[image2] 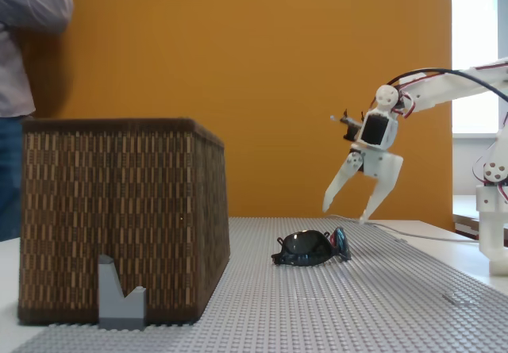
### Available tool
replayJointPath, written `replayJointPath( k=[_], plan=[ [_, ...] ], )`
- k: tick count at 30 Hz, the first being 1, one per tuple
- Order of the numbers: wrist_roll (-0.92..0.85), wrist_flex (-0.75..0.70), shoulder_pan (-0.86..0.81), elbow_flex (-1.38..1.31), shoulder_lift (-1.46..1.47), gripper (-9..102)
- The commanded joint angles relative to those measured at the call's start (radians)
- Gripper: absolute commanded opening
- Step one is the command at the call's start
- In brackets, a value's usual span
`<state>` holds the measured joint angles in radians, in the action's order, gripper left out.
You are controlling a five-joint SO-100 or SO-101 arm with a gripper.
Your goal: Grasp a glasses and put it in the bin.
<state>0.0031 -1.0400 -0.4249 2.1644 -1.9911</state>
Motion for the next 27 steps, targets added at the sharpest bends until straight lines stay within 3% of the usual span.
replayJointPath(
  k=[1, 8, 14, 19, 27],
  plan=[
    [0.000, 0.003, -0.025, 0.014, 0.015, 31],
    [0.000, 0.012, -0.028, -0.006, 0.092, 29],
    [-0.002, 0.009, -0.026, -0.048, 0.160, 21],
    [-0.015, 0.017, -0.028, -0.080, 0.207, 0],
    [-0.006, 0.101, 0.009, 0.015, 0.055, -1]
  ],
)
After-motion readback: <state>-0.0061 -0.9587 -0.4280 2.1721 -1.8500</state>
